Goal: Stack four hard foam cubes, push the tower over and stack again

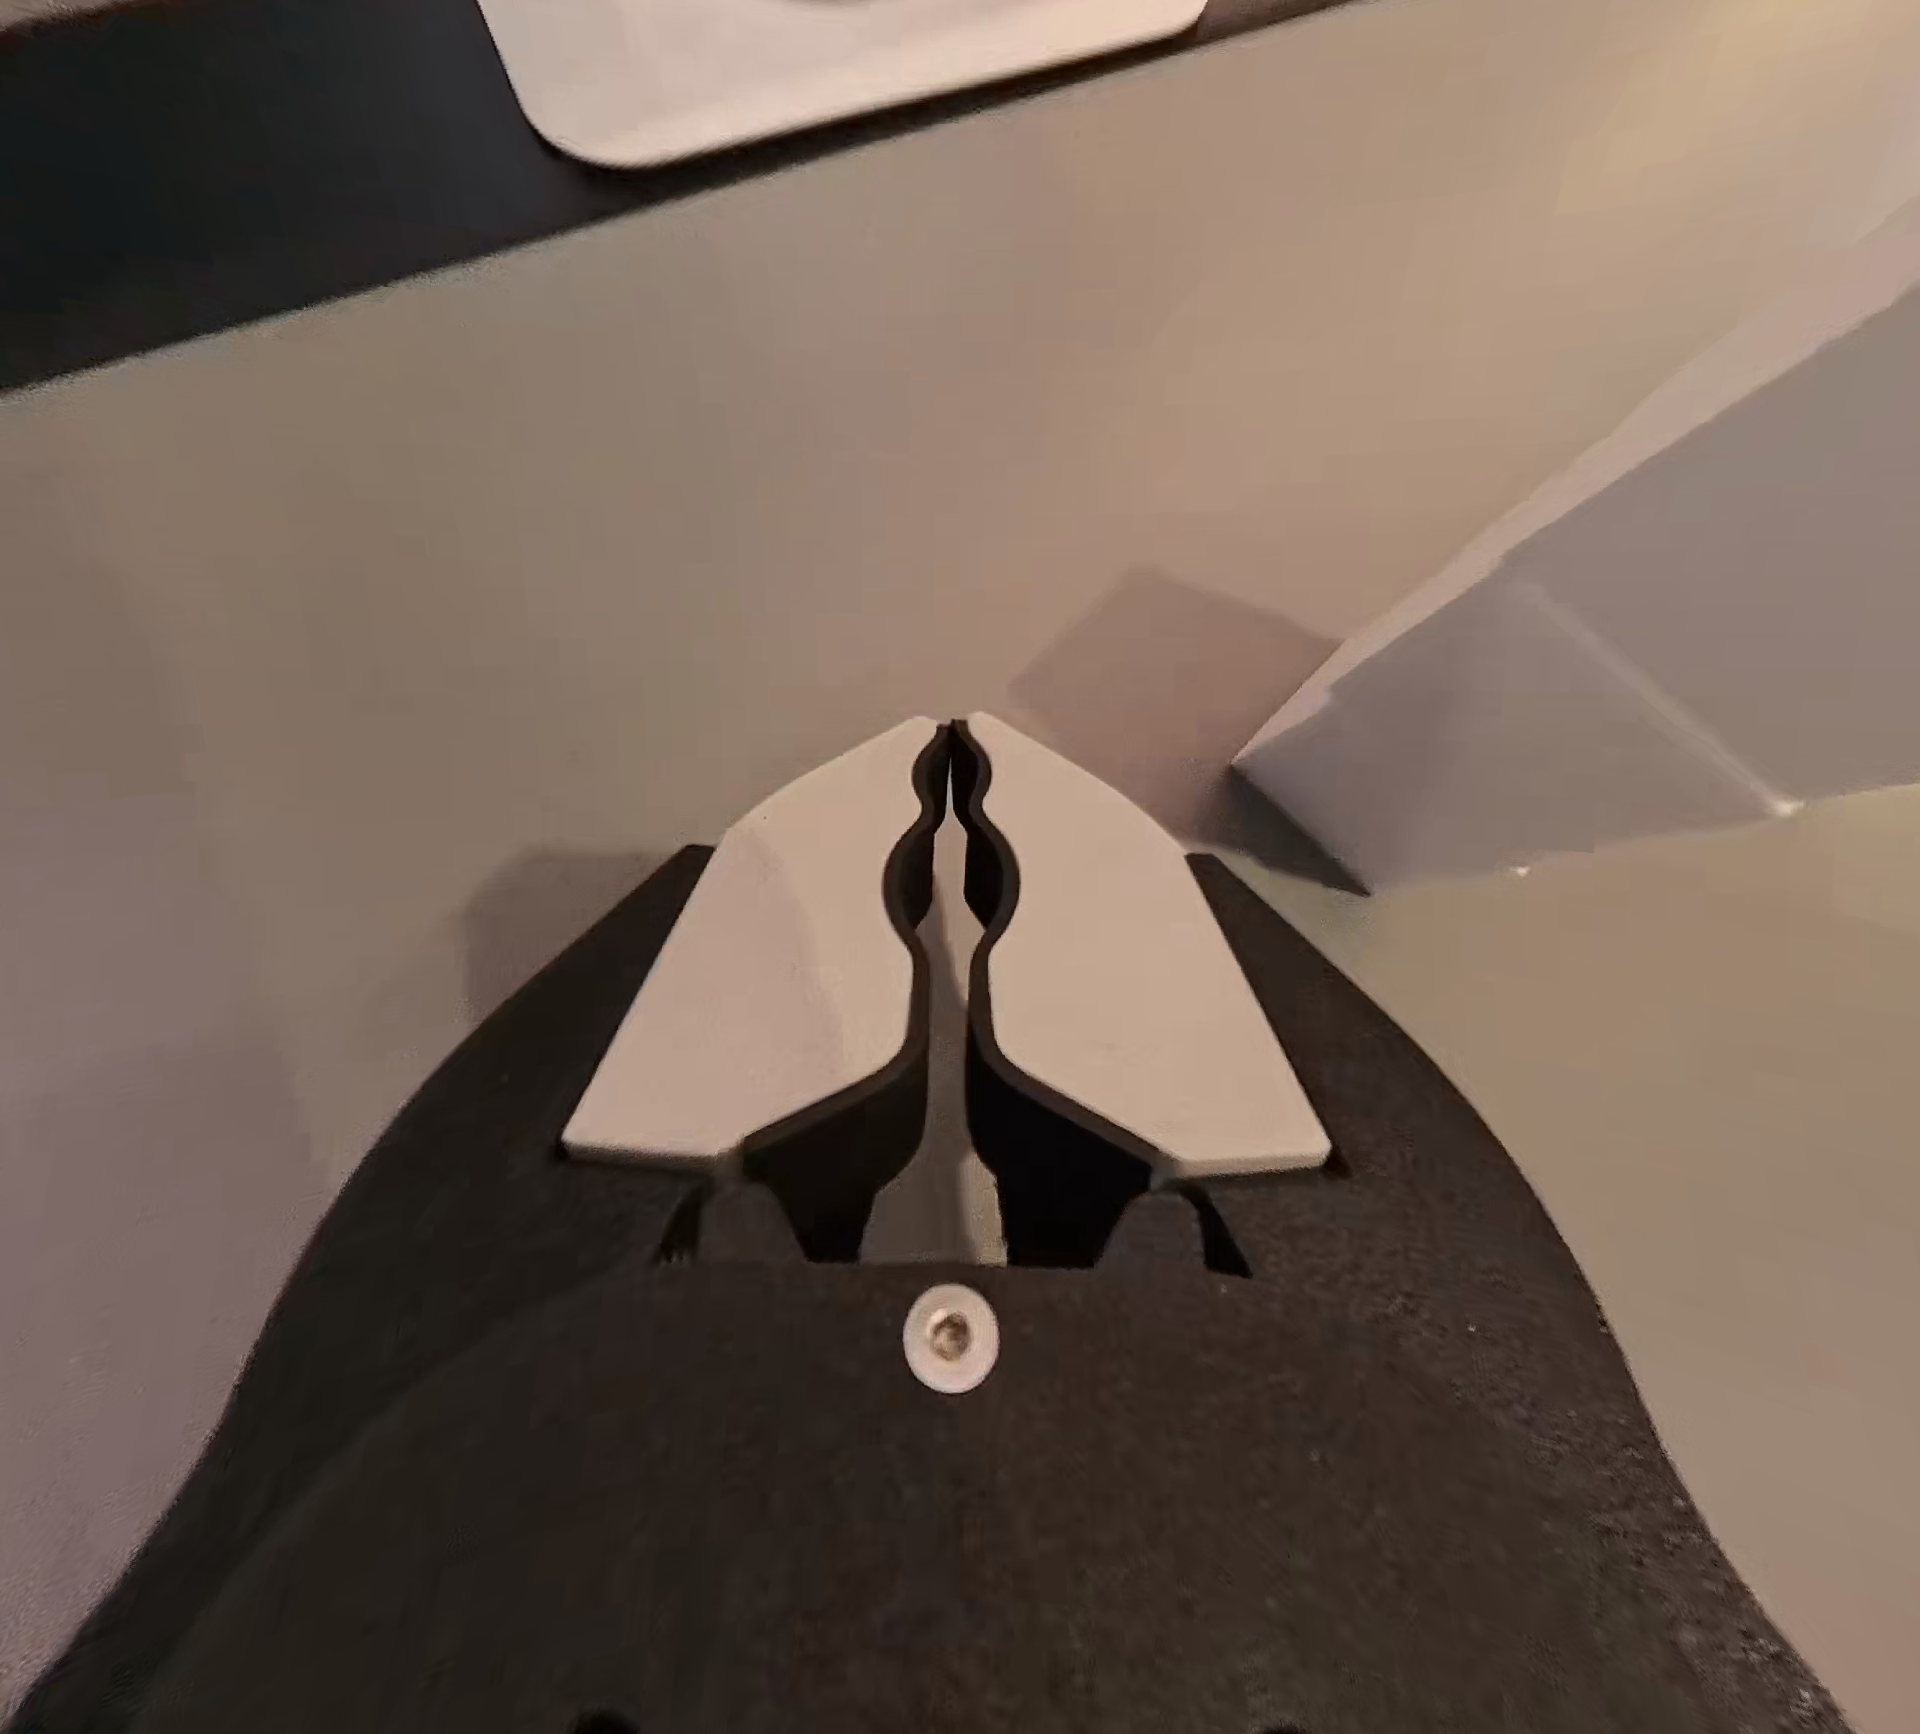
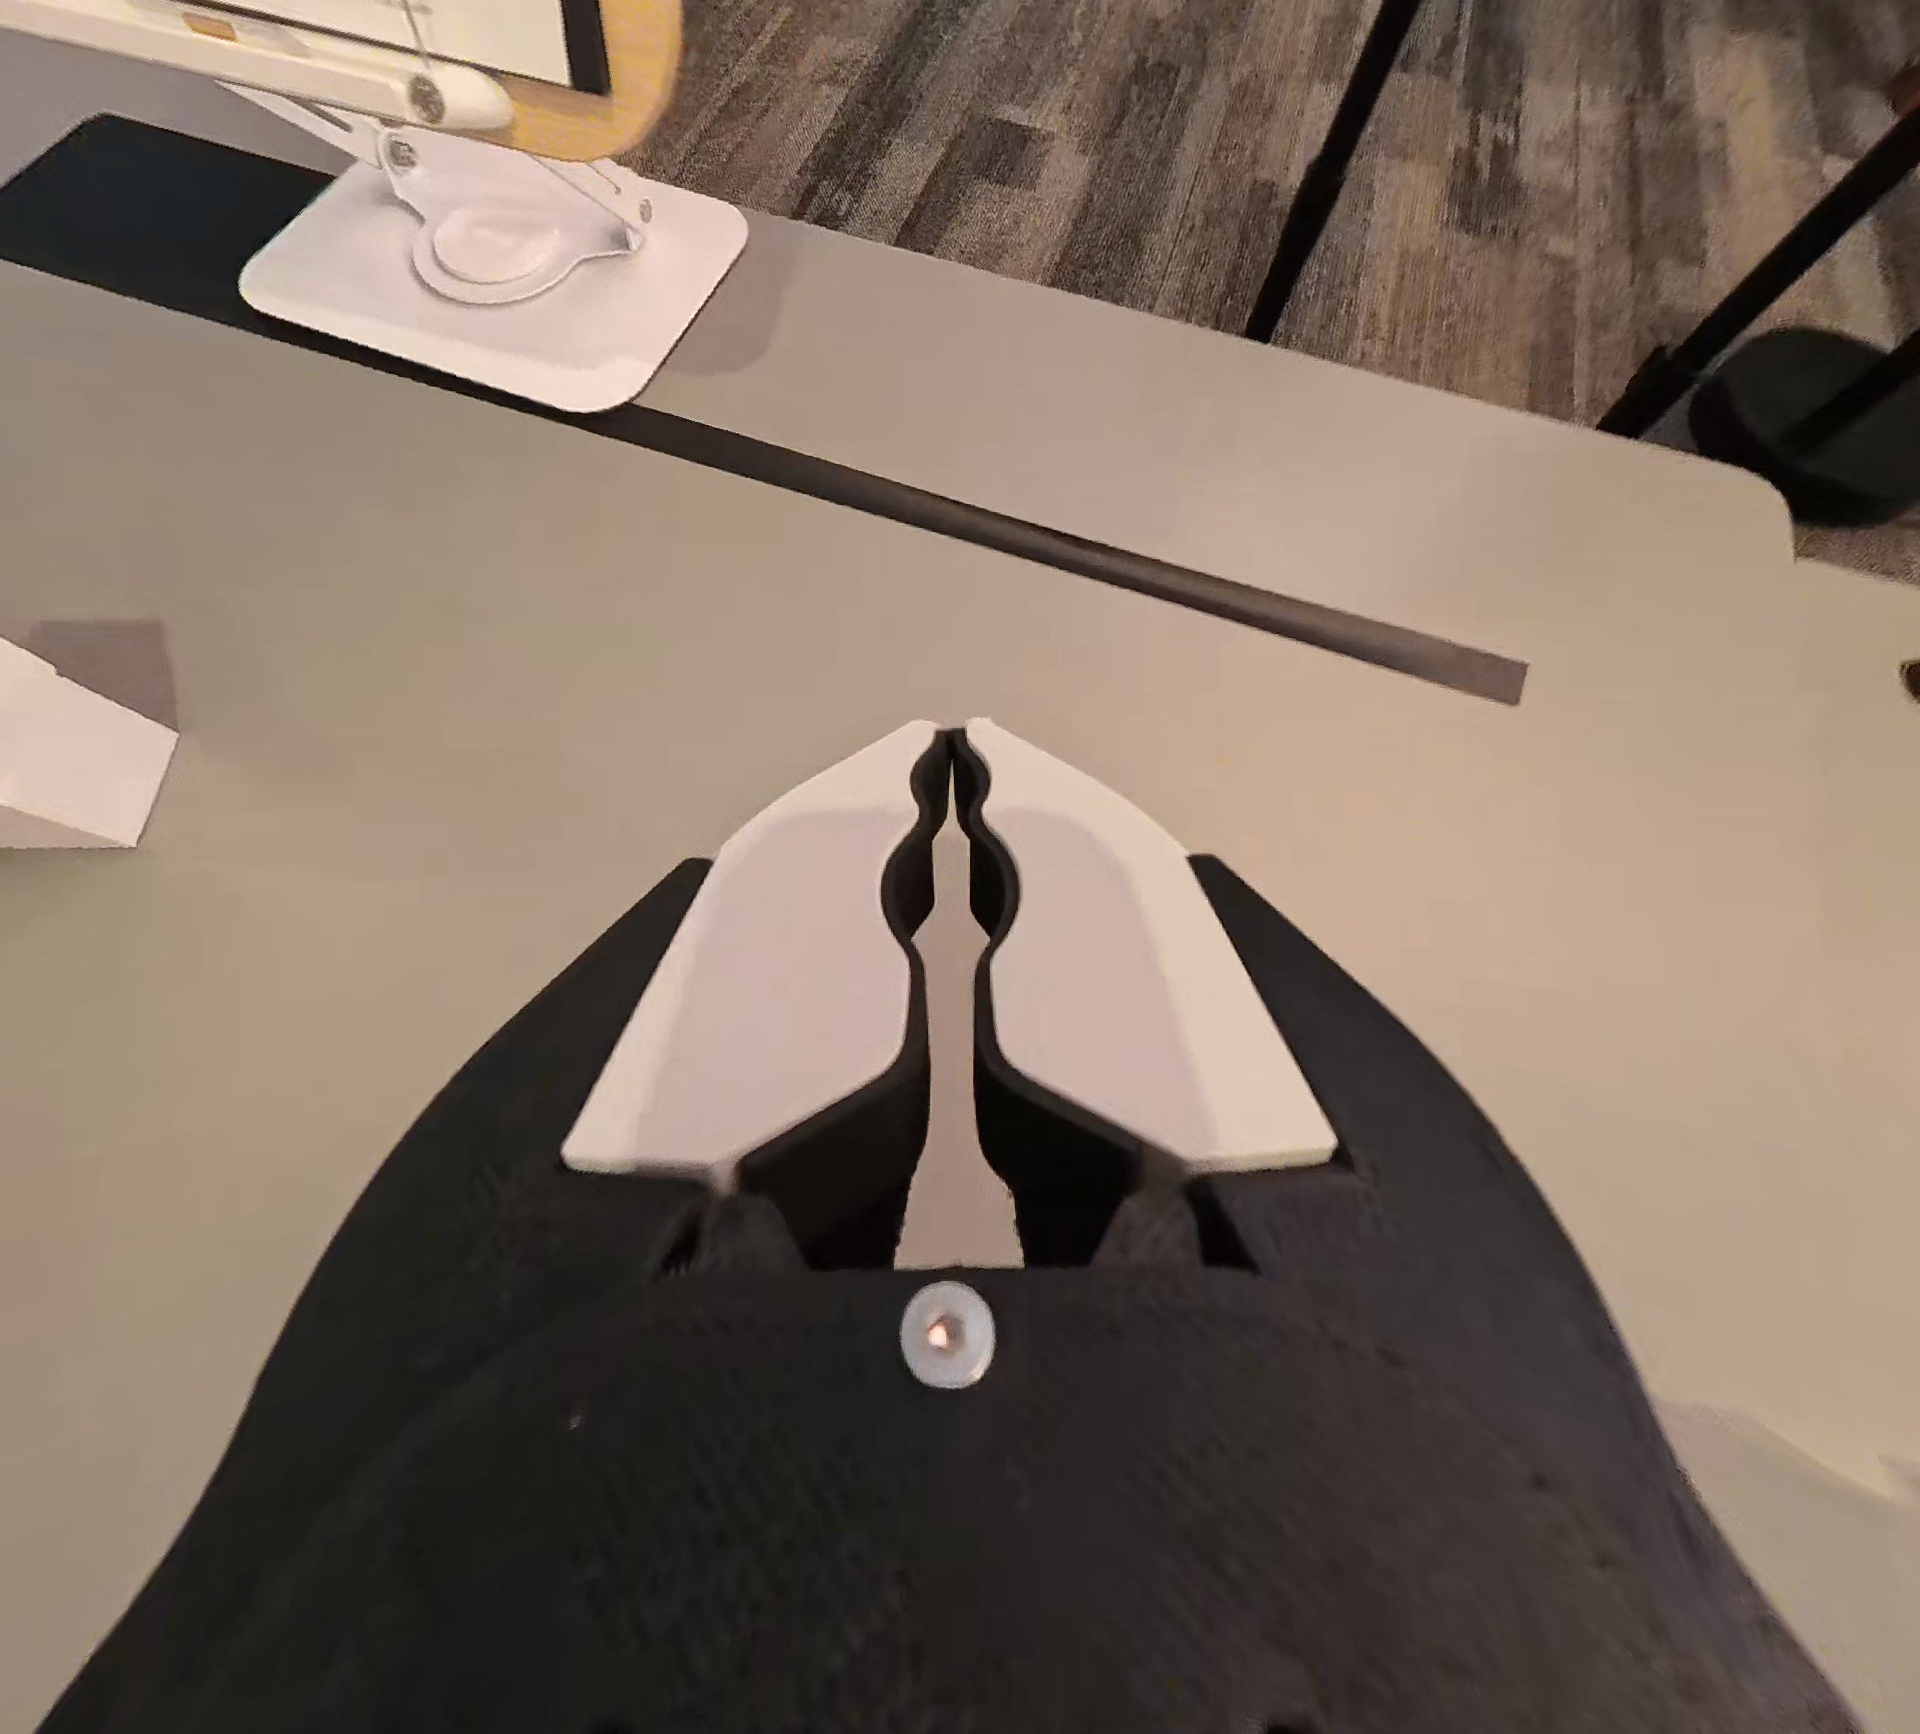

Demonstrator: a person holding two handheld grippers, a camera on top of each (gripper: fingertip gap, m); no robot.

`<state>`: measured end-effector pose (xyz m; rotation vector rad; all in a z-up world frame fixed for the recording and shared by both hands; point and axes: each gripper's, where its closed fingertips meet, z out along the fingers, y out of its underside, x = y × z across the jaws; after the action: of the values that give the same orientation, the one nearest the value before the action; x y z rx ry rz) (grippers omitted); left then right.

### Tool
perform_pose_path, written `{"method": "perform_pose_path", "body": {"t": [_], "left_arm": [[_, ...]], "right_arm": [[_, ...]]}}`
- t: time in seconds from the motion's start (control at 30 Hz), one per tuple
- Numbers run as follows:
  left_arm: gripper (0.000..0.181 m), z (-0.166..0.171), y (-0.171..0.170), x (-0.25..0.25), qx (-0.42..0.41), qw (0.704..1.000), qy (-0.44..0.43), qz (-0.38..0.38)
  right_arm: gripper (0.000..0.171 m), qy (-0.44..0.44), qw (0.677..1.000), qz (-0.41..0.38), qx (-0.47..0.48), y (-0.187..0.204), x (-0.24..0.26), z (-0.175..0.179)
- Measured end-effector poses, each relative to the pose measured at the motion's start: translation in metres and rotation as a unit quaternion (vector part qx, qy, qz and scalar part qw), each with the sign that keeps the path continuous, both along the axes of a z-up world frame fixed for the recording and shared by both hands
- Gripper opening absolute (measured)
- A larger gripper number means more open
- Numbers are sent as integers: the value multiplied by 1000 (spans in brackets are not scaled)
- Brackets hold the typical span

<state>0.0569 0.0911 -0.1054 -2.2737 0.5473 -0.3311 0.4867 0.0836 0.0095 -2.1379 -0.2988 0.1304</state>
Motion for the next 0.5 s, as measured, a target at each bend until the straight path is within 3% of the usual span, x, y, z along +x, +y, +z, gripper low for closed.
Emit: {"method": "perform_pose_path", "body": {"t": [0.2,0.5], "left_arm": [[0,1,-7,22,22,999,43,-13],[0,58,-15,126,141,971,162,-101]], "right_arm": [[1,51,999,-5,4,-9,15,5],[1,49,999,10,6,-11,9,11]]}}
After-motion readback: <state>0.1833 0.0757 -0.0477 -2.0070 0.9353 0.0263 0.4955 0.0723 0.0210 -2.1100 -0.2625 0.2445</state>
